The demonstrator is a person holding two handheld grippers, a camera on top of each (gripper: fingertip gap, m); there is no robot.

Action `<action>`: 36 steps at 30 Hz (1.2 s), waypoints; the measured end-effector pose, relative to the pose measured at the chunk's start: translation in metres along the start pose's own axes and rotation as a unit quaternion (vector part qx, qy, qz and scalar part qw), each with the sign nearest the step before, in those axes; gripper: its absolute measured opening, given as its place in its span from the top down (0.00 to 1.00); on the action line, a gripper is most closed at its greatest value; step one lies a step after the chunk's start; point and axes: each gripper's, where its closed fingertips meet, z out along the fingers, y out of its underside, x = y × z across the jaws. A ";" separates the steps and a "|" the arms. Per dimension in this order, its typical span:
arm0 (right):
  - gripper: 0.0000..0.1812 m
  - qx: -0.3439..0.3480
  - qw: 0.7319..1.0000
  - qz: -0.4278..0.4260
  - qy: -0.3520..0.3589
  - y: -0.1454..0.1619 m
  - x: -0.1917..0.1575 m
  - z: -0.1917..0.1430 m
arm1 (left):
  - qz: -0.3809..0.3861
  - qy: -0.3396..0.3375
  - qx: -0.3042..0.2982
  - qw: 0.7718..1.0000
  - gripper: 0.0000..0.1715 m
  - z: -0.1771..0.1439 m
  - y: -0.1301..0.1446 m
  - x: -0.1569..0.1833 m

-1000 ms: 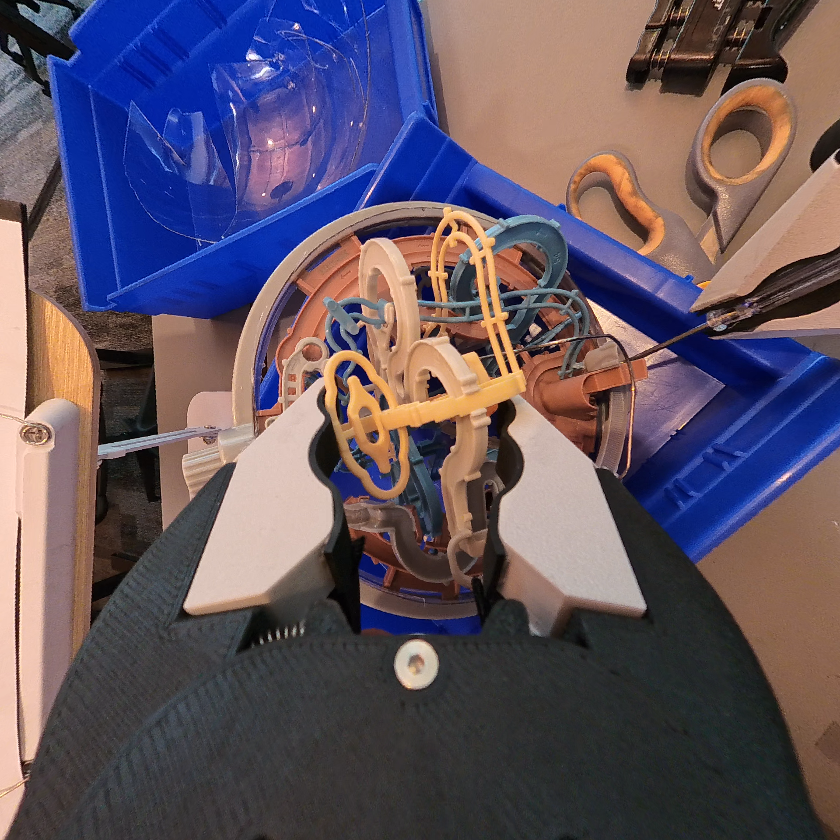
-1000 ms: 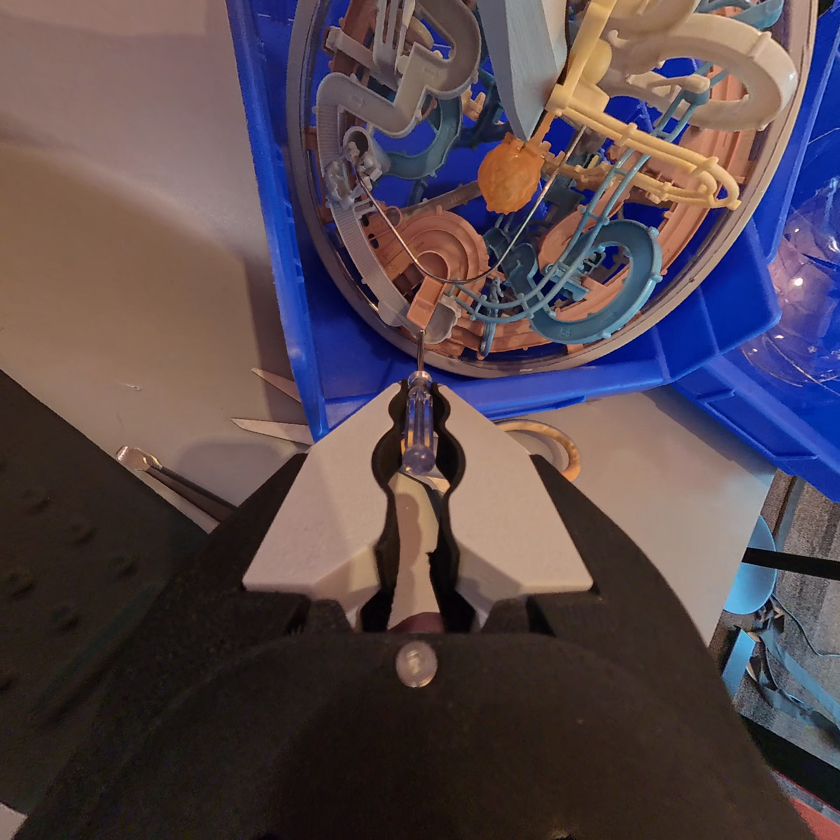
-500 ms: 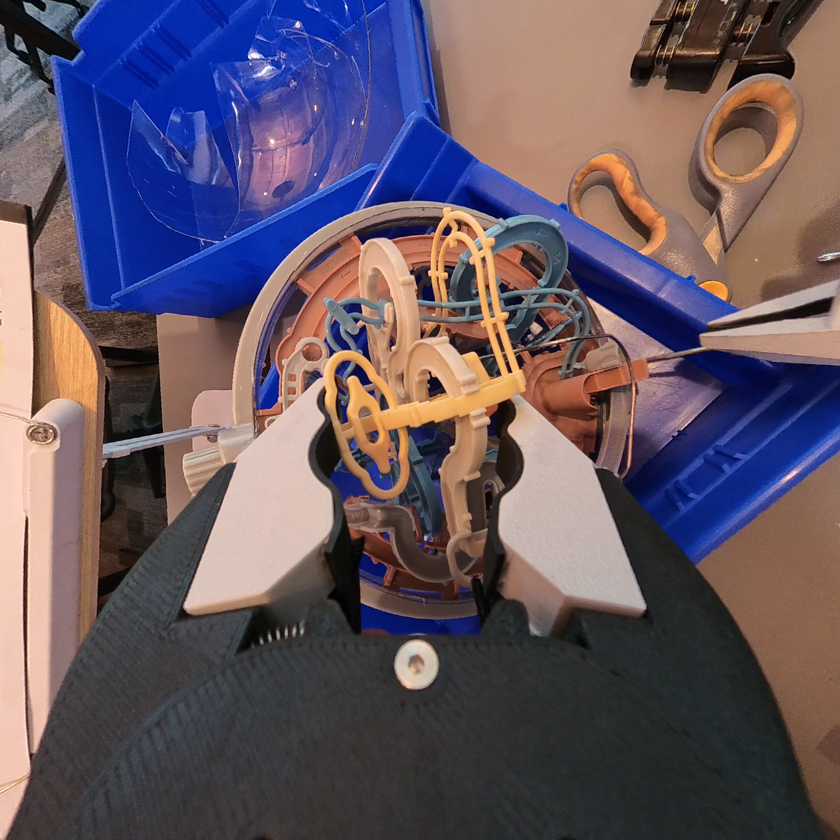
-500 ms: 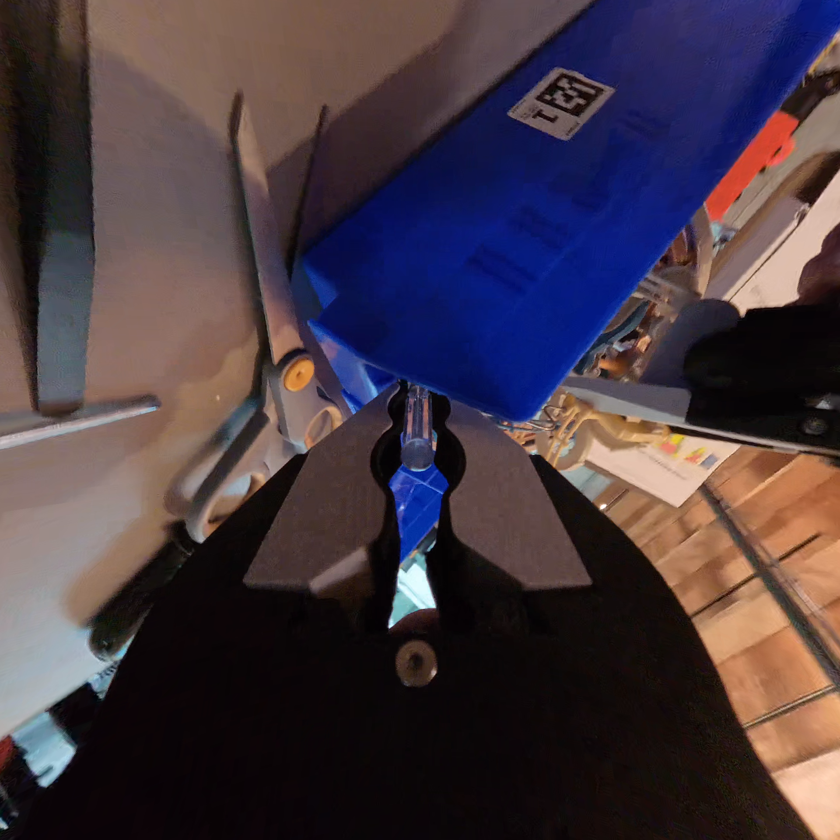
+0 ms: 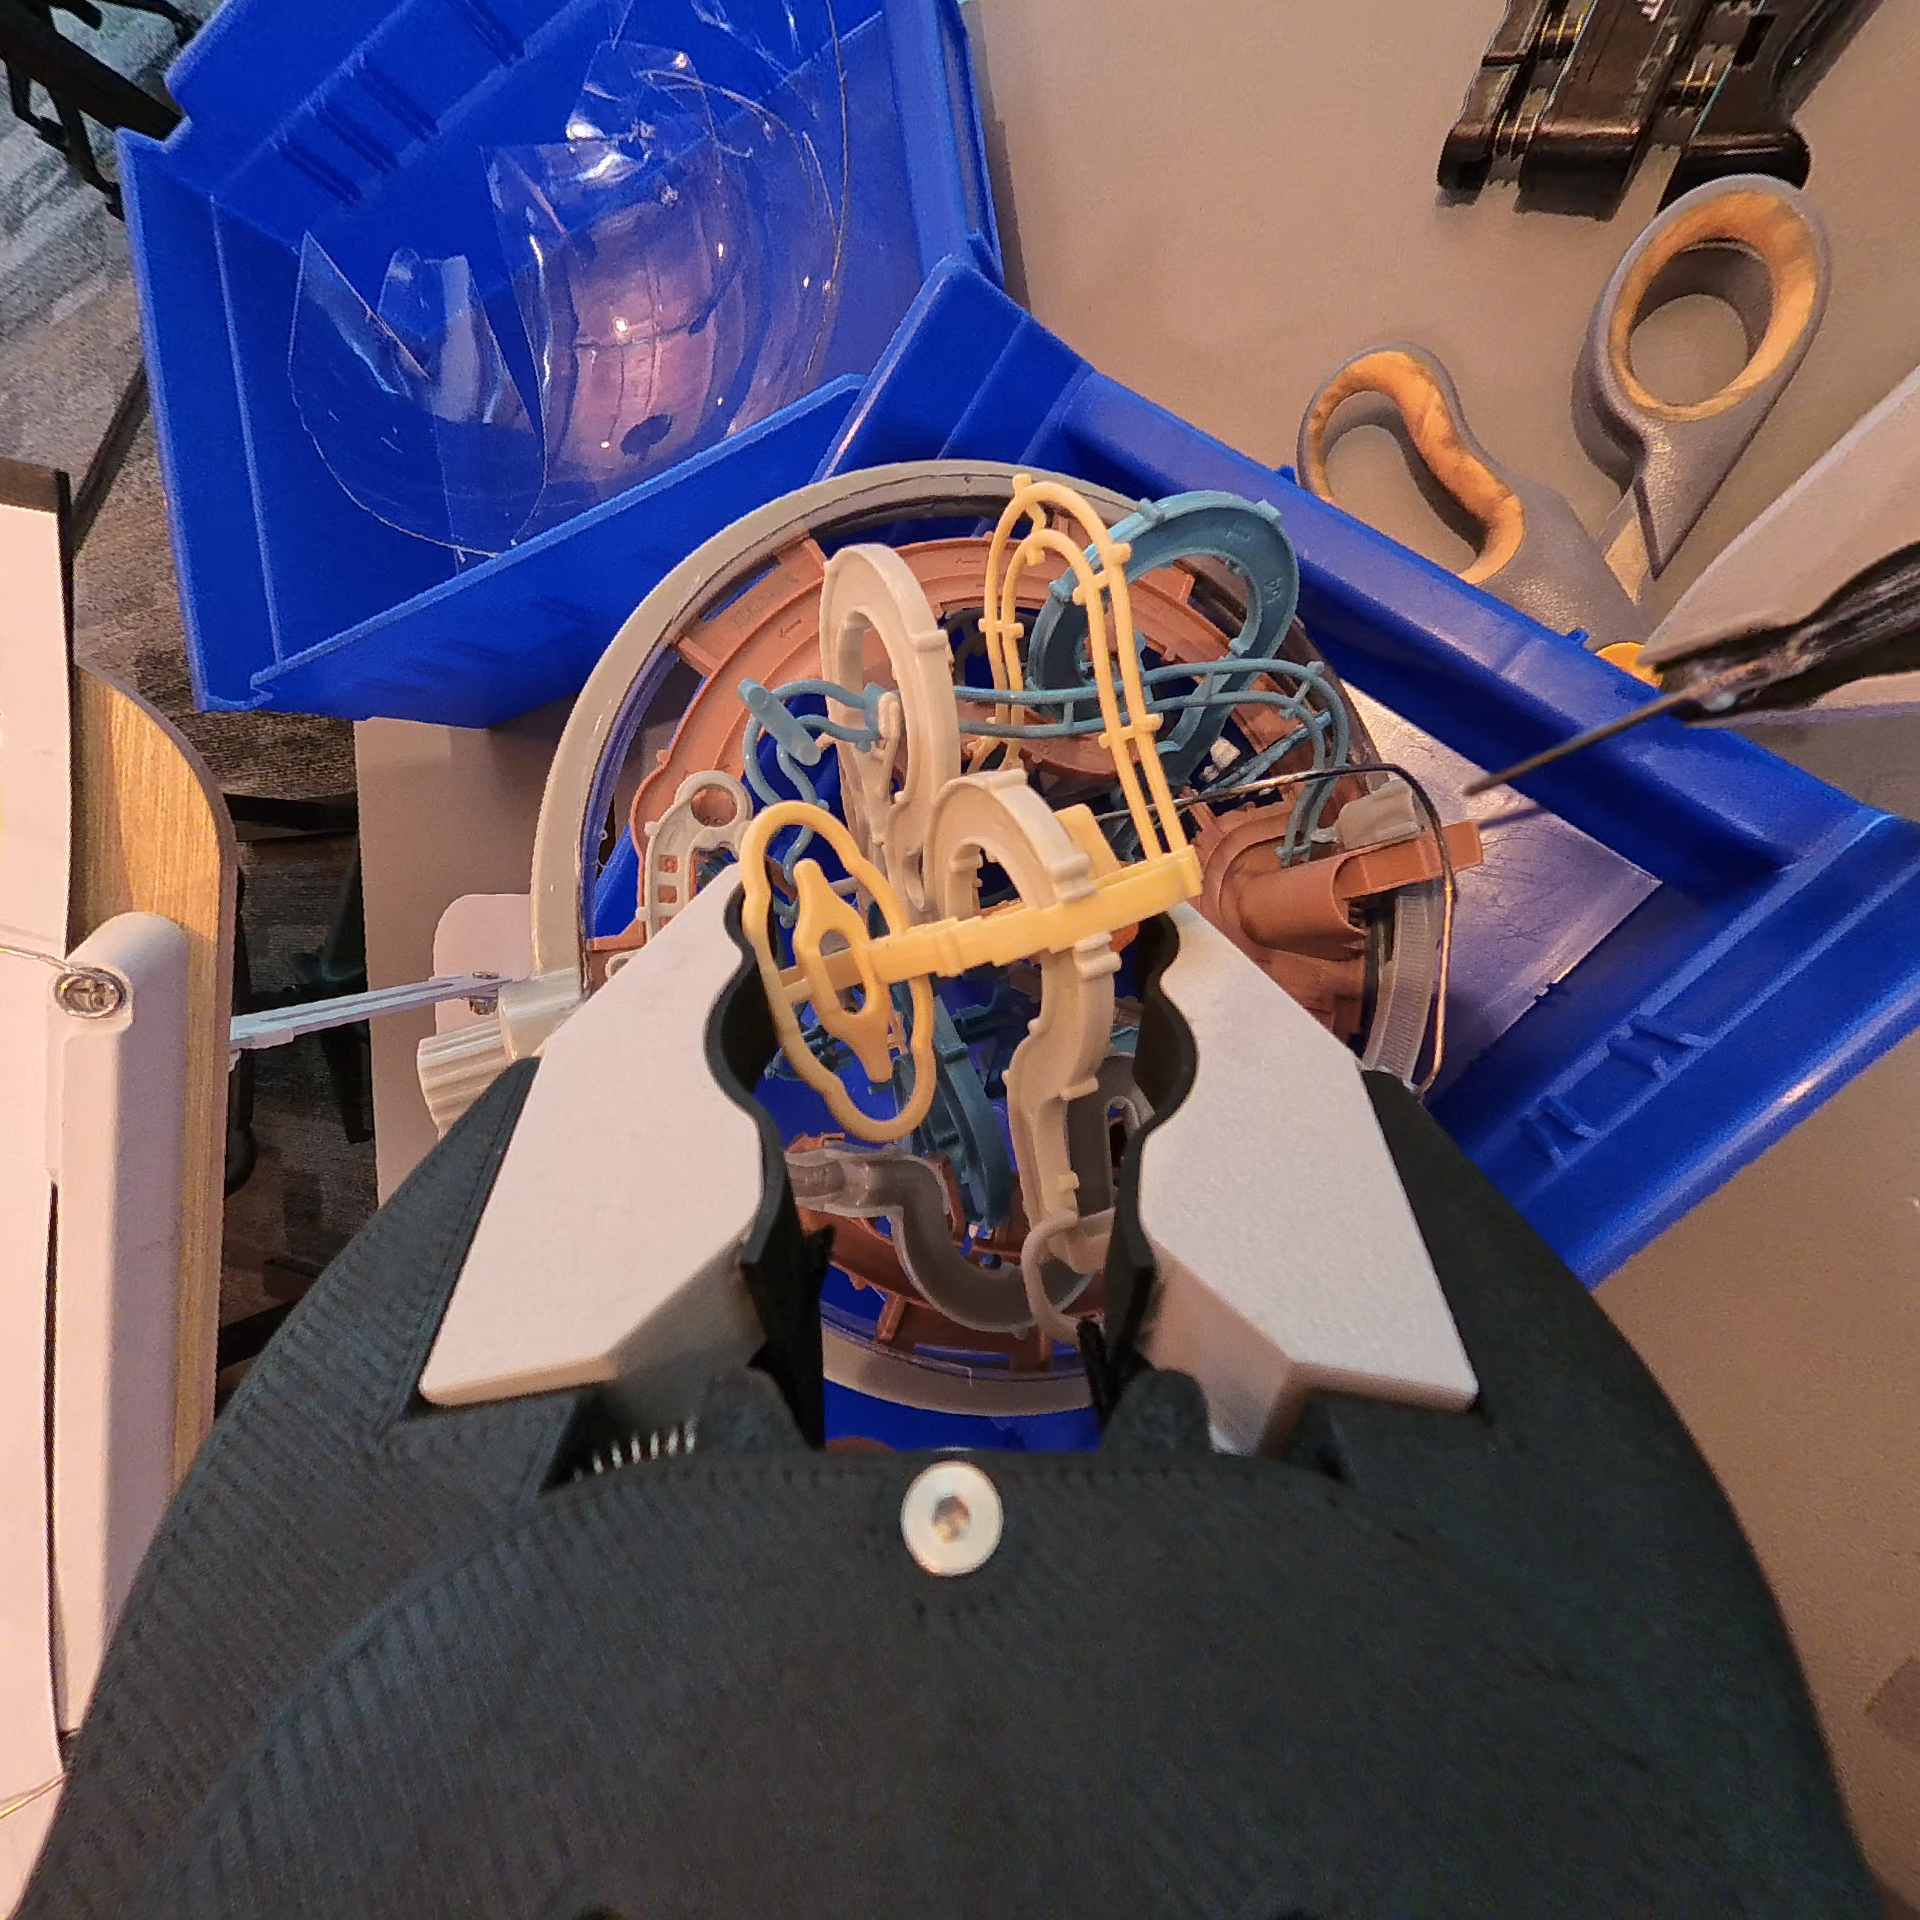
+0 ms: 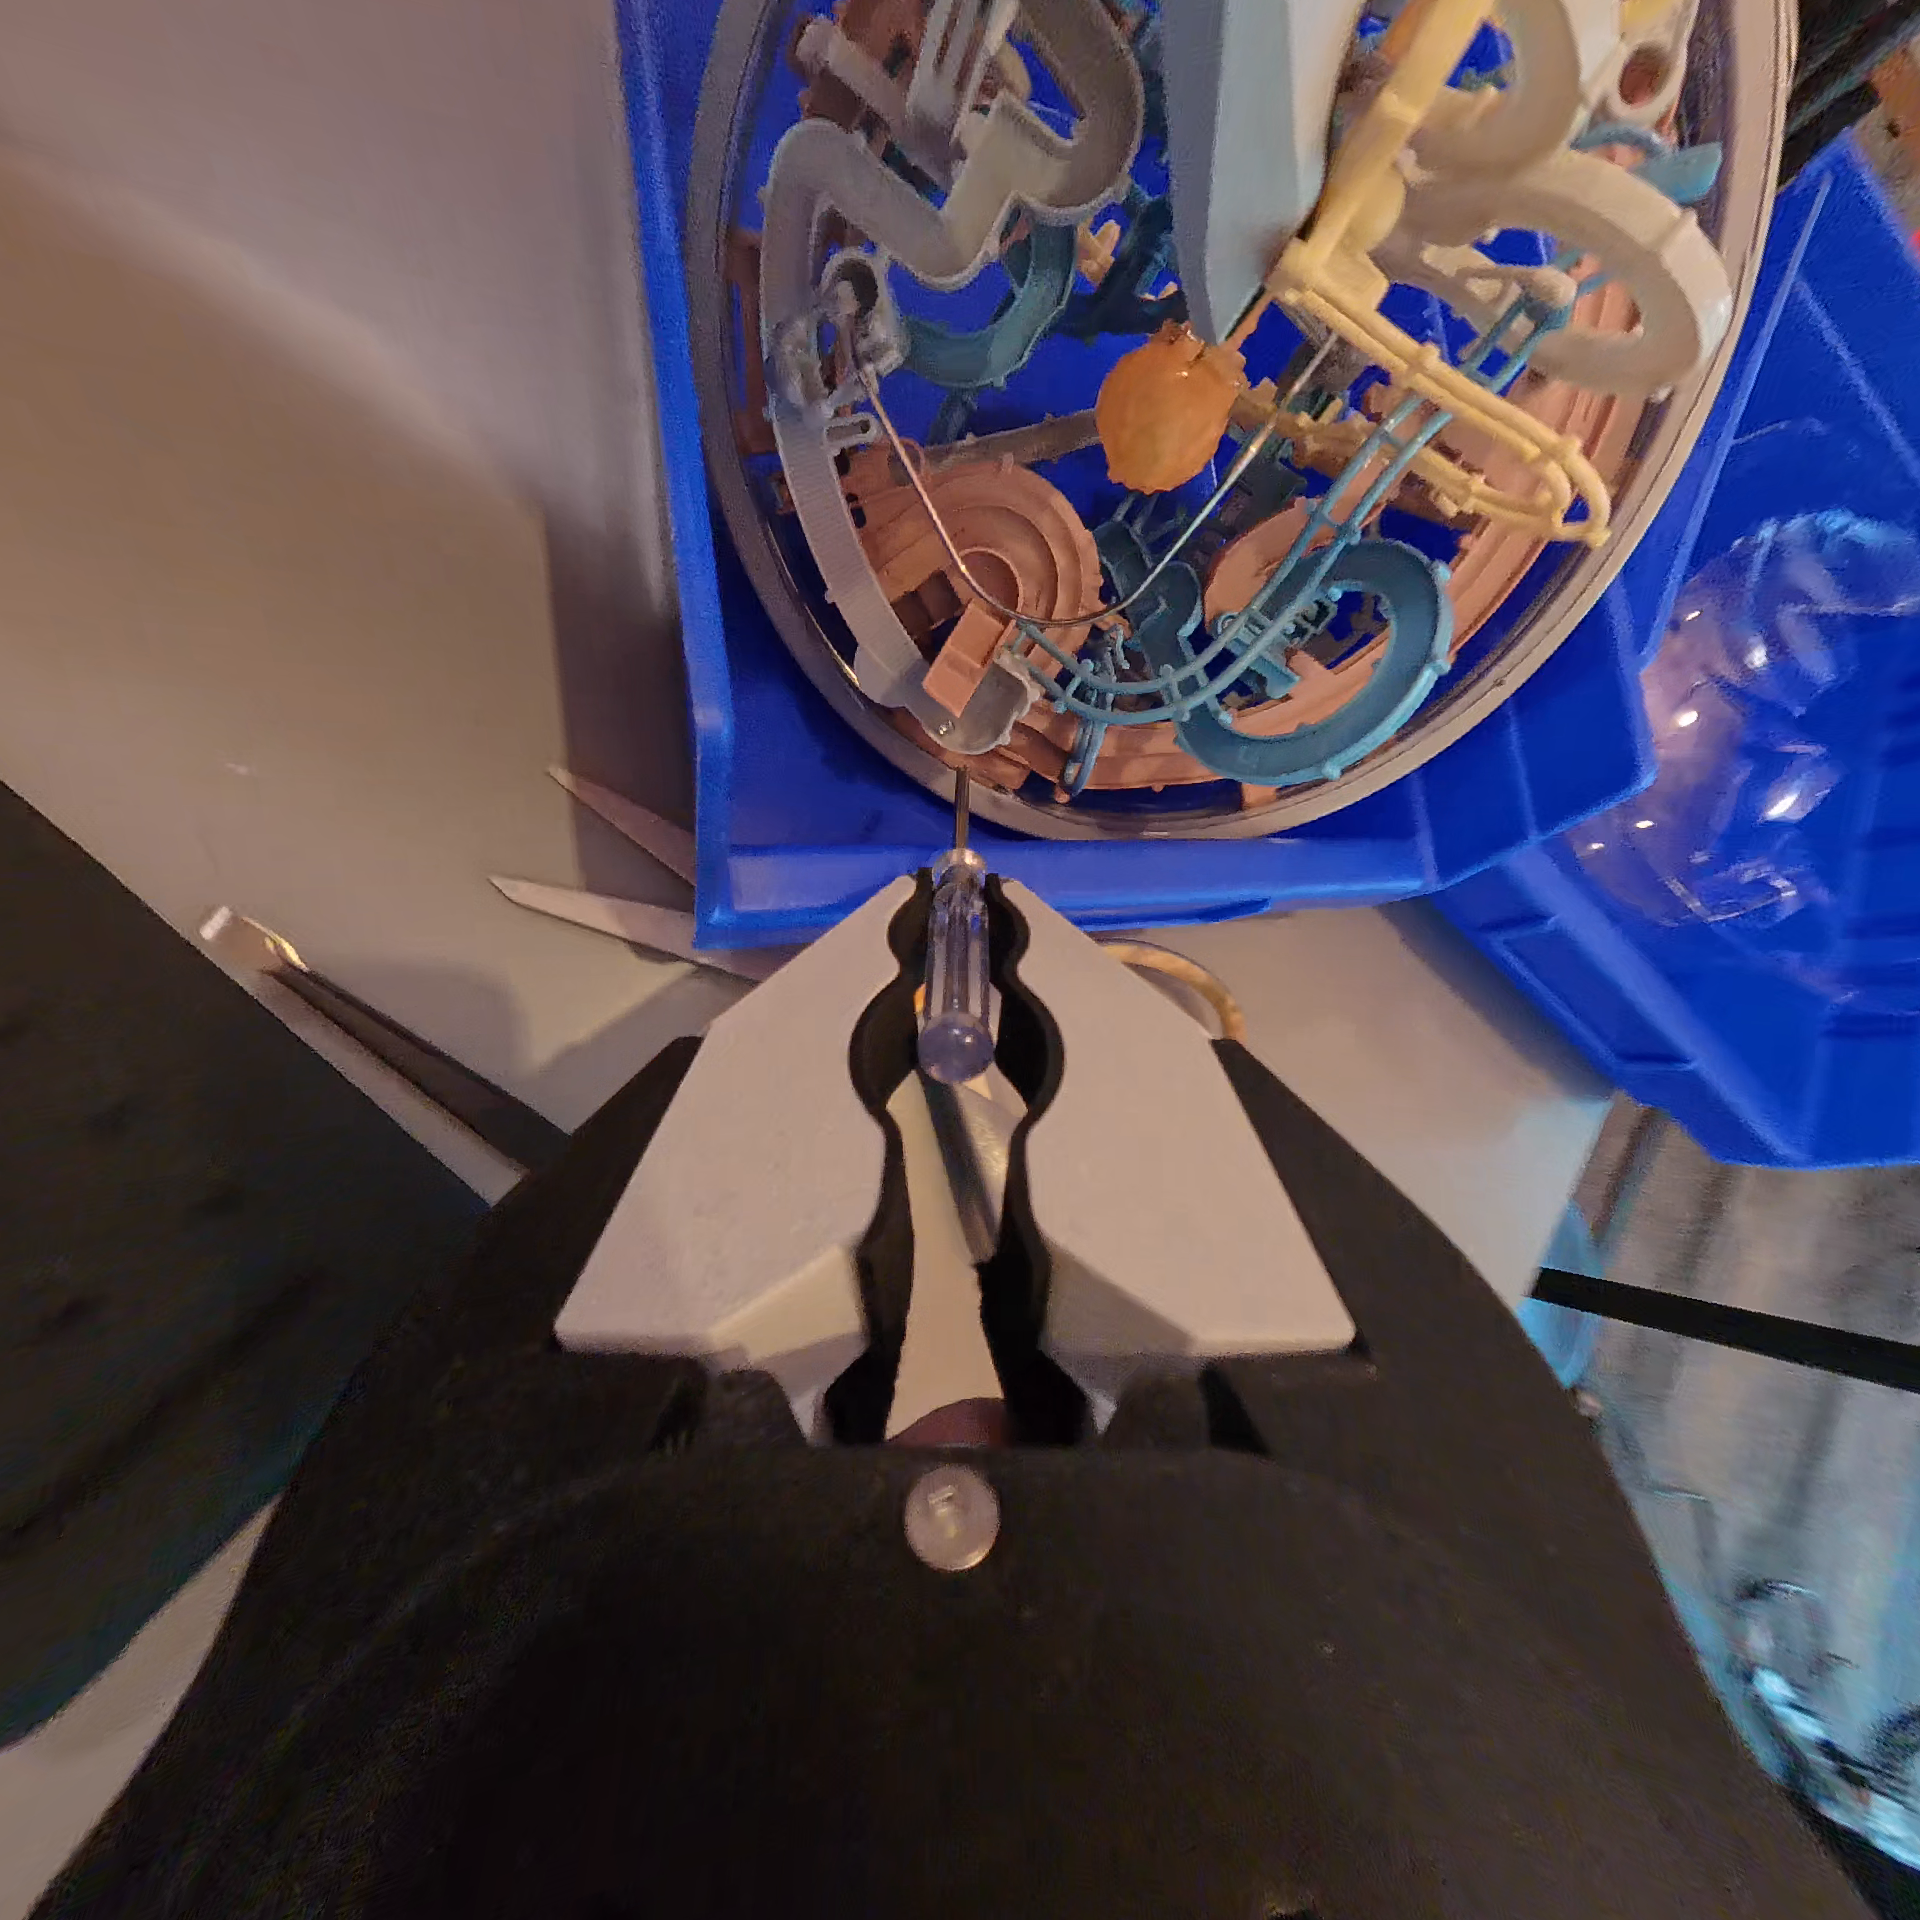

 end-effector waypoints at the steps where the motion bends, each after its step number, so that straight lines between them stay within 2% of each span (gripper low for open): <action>1: 0.97 0.009 1.000 0.018 -0.010 -0.001 -0.002 0.001 | 0.000 0.000 0.000 1.000 0.61 0.000 0.000 0.000; 10: 0.97 0.035 0.996 0.074 -0.019 -0.002 -0.006 0.011 | -0.001 0.001 0.002 1.000 0.61 0.001 -0.001 0.000; 31: 0.97 0.036 0.995 0.088 -0.018 0.000 -0.003 0.012 | -0.002 0.001 0.003 1.000 0.61 0.002 -0.002 0.000; 36: 0.97 0.017 0.996 0.091 -0.007 0.000 -0.003 0.013 | -0.002 0.000 0.003 1.000 0.61 0.002 -0.002 0.000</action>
